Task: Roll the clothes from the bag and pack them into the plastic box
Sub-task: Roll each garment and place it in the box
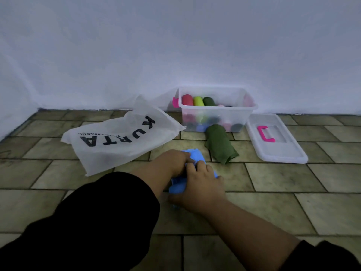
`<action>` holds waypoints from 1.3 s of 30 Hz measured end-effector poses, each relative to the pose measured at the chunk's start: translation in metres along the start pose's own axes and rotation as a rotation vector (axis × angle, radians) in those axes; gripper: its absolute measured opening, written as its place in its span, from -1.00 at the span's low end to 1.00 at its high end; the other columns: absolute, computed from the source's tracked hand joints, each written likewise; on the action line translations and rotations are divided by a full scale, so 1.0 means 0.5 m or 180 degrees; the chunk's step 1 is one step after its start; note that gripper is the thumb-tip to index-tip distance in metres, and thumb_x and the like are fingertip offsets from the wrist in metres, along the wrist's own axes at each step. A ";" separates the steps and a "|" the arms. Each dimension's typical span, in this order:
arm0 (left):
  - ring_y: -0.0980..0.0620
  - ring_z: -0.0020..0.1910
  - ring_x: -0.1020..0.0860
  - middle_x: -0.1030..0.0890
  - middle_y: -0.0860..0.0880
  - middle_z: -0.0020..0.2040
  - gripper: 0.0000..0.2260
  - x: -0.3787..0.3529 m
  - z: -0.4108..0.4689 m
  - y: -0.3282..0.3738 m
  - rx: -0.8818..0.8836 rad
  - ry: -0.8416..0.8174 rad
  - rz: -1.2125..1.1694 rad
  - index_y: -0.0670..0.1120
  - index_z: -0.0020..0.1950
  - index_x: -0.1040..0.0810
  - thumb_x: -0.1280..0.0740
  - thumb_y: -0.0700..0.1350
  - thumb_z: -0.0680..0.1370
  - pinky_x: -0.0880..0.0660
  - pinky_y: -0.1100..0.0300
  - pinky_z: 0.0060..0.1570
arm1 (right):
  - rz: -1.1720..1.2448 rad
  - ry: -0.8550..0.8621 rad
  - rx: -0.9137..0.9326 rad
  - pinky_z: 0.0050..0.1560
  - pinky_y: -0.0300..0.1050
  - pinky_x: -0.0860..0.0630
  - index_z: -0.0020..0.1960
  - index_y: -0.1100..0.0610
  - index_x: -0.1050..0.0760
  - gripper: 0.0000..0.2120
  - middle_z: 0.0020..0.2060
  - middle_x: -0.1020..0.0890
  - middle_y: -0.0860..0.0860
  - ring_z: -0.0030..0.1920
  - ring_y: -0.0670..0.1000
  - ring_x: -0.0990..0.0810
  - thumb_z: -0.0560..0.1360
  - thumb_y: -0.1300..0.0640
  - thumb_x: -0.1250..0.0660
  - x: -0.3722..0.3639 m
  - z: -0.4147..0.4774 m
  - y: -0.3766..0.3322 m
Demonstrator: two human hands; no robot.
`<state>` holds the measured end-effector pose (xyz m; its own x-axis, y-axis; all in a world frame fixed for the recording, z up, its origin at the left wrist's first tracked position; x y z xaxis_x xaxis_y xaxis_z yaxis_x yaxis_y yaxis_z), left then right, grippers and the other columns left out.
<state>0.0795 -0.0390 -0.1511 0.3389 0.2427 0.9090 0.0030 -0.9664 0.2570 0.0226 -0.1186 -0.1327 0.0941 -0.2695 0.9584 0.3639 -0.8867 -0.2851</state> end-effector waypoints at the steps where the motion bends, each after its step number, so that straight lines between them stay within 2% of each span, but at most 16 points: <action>1: -0.11 0.40 -0.31 -0.28 -0.10 0.48 -0.61 -0.003 0.004 0.002 -0.0010 -0.0022 0.0025 0.03 0.46 -0.31 -0.16 -0.02 0.62 -0.24 0.07 0.38 | -0.0056 -0.0045 0.0028 0.03 0.10 -0.30 0.16 -0.07 -0.35 -0.29 0.08 -0.41 -0.06 0.12 0.03 -0.38 0.12 -0.42 -0.21 0.001 0.000 0.003; 5: -0.07 0.47 -0.21 -0.13 -0.03 0.54 -0.55 -0.020 0.012 0.006 -0.0140 -0.0171 0.0403 0.03 0.50 -0.20 -0.17 -0.05 0.61 -0.15 0.12 0.41 | -0.0099 -0.0084 0.0171 0.02 0.08 -0.25 0.04 -0.16 -0.47 -0.43 -0.08 -0.52 -0.13 0.05 0.00 -0.41 0.15 -0.43 -0.13 0.011 -0.006 0.009; 10: -0.04 0.50 -0.11 -0.01 0.02 0.57 -0.48 -0.027 0.018 0.008 -0.0199 -0.0095 0.0673 0.06 0.52 -0.14 -0.22 0.02 0.59 -0.09 0.10 0.44 | -0.0089 -0.0088 0.0163 -0.10 0.03 -0.16 -0.14 -0.14 -0.43 -0.53 -0.29 -0.38 -0.16 -0.08 -0.04 -0.32 0.14 -0.43 -0.12 0.007 -0.023 0.025; 15: -0.04 0.50 -0.11 -0.01 0.02 0.57 -0.47 -0.033 0.025 0.004 -0.0222 -0.0058 0.0739 0.05 0.52 -0.14 -0.22 0.03 0.58 -0.12 0.08 0.43 | -0.0339 -0.0252 0.0362 -0.02 0.08 -0.23 -0.09 -0.11 -0.44 -0.46 -0.22 -0.41 -0.13 0.01 0.01 -0.39 0.20 -0.49 -0.09 -0.011 -0.032 0.021; 18: -0.03 0.50 -0.11 -0.01 0.02 0.57 -0.47 -0.035 0.029 0.003 -0.0228 -0.0057 0.0798 0.06 0.52 -0.13 -0.22 0.04 0.58 -0.12 0.08 0.41 | -0.0444 -0.0520 0.0639 0.05 0.09 -0.27 0.07 -0.14 -0.43 -0.34 -0.04 -0.51 -0.13 0.09 0.01 -0.39 0.18 -0.54 -0.06 -0.015 -0.038 0.027; 20: -0.03 0.50 -0.11 -0.01 0.02 0.57 -0.47 -0.035 0.031 0.002 -0.0232 -0.0052 0.0781 0.06 0.52 -0.14 -0.22 0.04 0.58 -0.12 0.08 0.41 | -0.0439 -0.0777 0.0856 0.13 0.10 -0.28 0.18 -0.17 -0.38 -0.41 0.09 -0.50 -0.15 0.17 0.01 -0.39 0.25 -0.43 -0.17 -0.014 -0.045 0.034; 23: -0.03 0.50 -0.11 -0.02 0.02 0.57 -0.46 -0.036 0.033 -0.001 -0.0231 -0.0036 0.0738 0.06 0.52 -0.15 -0.23 0.05 0.57 -0.12 0.07 0.40 | -0.0456 -0.0856 0.1031 0.29 0.17 -0.18 0.25 -0.17 -0.30 -0.53 0.16 -0.51 -0.14 0.24 0.00 -0.41 0.37 -0.05 -0.29 -0.002 -0.047 0.042; 25: -0.04 0.50 -0.12 -0.02 0.02 0.56 -0.46 -0.038 0.036 -0.001 -0.0232 -0.0024 0.0718 0.06 0.51 -0.16 -0.24 0.05 0.57 -0.13 0.07 0.40 | -0.0479 -0.0830 0.1074 0.34 0.20 -0.10 0.19 -0.16 -0.27 -0.57 0.10 -0.54 -0.14 0.19 -0.02 -0.44 0.37 0.02 -0.32 0.006 -0.046 0.044; 28: -0.04 0.50 -0.12 -0.02 0.01 0.57 -0.46 -0.040 0.039 -0.004 -0.0215 -0.0041 0.0738 0.07 0.51 -0.16 -0.24 0.05 0.57 -0.12 0.07 0.40 | -0.0524 -0.0878 0.1097 0.36 0.15 -0.07 0.10 -0.14 -0.32 -0.64 -0.01 -0.57 -0.11 0.12 -0.03 -0.49 0.36 0.01 -0.34 0.016 -0.037 0.046; 31: -0.04 0.50 -0.12 -0.01 0.03 0.57 -0.46 -0.043 0.046 -0.009 -0.0188 -0.0053 0.0720 0.09 0.51 -0.16 -0.25 0.07 0.56 -0.12 0.06 0.40 | -0.0357 -0.1105 0.1019 0.32 0.04 -0.20 0.06 -0.13 -0.39 -0.64 0.01 -0.59 -0.13 0.07 -0.05 -0.52 0.32 0.02 -0.41 0.021 -0.017 0.046; 33: -0.04 0.50 -0.11 0.00 0.05 0.57 -0.46 -0.047 0.050 -0.013 -0.0152 -0.0086 0.0756 0.11 0.51 -0.16 -0.25 0.07 0.56 -0.12 0.05 0.41 | -0.0257 -0.1309 0.0998 0.19 -0.05 -0.36 0.04 -0.12 -0.45 -0.64 0.03 -0.59 -0.16 0.05 -0.07 -0.53 0.30 0.01 -0.47 0.021 -0.003 0.040; 35: -0.05 0.50 -0.10 0.00 0.06 0.57 -0.46 -0.050 0.054 -0.015 -0.0147 -0.0103 0.0801 0.13 0.51 -0.15 -0.25 0.08 0.56 -0.11 0.04 0.41 | -0.0170 -0.1485 0.0923 0.08 -0.11 -0.42 0.03 -0.11 -0.50 -0.65 0.03 -0.59 -0.16 0.03 -0.08 -0.51 0.29 0.01 -0.51 0.019 0.009 0.038; 39: -0.05 0.50 -0.13 -0.06 0.08 0.56 -0.47 -0.048 0.052 -0.017 -0.0191 0.0050 0.0523 0.13 0.49 -0.21 -0.29 0.04 0.54 -0.14 0.02 0.44 | 0.0219 -0.1715 0.0747 0.09 -0.10 -0.48 0.03 -0.05 -0.57 -0.69 -0.01 -0.59 -0.12 0.03 -0.06 -0.52 0.31 0.08 -0.51 0.007 0.024 0.040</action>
<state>0.0959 -0.0390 -0.1839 0.3155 0.0838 0.9452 -0.1074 -0.9865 0.1233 0.0414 -0.1329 -0.1350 0.5598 -0.0402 0.8277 0.5297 -0.7507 -0.3947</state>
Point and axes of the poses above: each hand's wrist, its own z-axis towards the middle knuckle, its own x-axis out of the back of the hand, y = z × x, the point moved 10 cm from there along z, towards the middle knuckle
